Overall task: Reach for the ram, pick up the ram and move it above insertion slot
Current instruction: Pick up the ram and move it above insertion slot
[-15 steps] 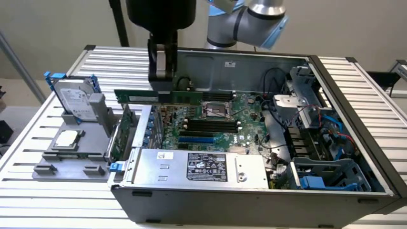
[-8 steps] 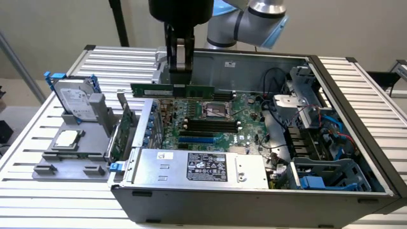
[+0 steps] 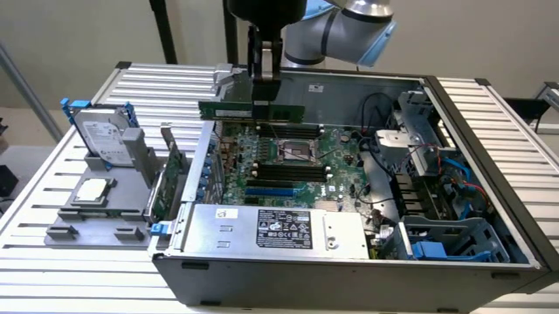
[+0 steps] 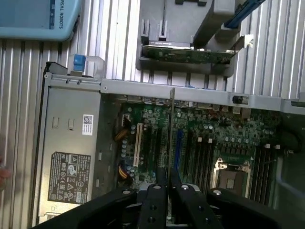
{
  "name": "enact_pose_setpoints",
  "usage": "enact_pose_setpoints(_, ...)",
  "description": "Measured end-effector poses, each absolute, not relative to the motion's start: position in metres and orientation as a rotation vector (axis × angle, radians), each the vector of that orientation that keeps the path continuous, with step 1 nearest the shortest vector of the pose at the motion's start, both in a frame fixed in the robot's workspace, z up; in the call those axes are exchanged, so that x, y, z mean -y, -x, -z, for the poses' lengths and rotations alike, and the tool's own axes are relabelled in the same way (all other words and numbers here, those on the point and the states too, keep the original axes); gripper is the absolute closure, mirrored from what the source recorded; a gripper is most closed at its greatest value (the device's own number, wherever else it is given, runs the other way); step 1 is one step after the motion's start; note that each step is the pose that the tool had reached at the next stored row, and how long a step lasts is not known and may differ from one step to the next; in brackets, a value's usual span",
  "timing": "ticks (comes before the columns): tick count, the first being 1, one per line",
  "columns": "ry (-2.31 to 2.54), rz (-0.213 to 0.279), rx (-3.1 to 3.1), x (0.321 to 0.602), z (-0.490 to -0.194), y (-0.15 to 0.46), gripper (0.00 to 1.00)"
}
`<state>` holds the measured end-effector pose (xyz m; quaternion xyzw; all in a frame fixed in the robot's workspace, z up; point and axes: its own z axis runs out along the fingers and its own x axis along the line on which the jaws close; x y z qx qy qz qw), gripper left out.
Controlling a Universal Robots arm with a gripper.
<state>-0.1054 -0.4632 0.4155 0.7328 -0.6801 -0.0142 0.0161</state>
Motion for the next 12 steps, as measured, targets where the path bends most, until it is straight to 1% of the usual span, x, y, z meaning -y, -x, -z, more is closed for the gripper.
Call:
enact_pose_setpoints(6, -2.278, 0.043, 2.115, 0.443, -0.411, 0.090, 0.86)
enact_pose_setpoints(12, -2.278, 0.043, 2.115, 0.428, -0.404, 0.068, 0.86)
